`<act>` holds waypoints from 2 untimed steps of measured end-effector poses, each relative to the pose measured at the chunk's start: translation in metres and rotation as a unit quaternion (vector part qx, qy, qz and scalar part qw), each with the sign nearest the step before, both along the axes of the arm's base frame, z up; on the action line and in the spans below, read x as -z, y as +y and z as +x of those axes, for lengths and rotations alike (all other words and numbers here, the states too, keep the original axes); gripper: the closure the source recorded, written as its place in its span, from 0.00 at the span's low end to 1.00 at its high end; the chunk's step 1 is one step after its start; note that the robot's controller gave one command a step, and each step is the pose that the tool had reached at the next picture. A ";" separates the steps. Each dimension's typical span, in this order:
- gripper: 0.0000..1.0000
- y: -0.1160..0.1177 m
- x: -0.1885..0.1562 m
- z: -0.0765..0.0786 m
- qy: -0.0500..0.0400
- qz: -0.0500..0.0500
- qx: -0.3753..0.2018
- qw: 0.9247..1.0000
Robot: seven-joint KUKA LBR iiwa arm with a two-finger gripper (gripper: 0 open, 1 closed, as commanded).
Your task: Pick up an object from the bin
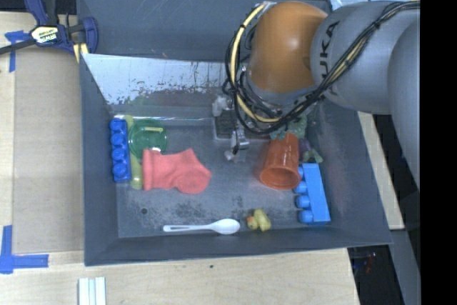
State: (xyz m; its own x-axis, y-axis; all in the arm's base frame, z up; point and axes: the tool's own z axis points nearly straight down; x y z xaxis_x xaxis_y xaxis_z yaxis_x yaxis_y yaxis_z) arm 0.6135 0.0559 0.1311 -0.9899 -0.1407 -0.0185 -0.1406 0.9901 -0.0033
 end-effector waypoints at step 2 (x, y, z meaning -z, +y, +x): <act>1.00 0.074 0.059 -0.031 -0.001 -0.003 0.077 0.997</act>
Offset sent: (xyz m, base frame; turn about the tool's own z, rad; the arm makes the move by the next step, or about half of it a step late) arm -0.0321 0.0737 -0.0596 0.1572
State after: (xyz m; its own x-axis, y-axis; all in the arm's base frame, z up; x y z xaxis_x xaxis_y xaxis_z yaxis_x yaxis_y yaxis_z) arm 0.5822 0.1296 0.0721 -0.9997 0.0138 -0.0195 0.0140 0.9999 -0.0099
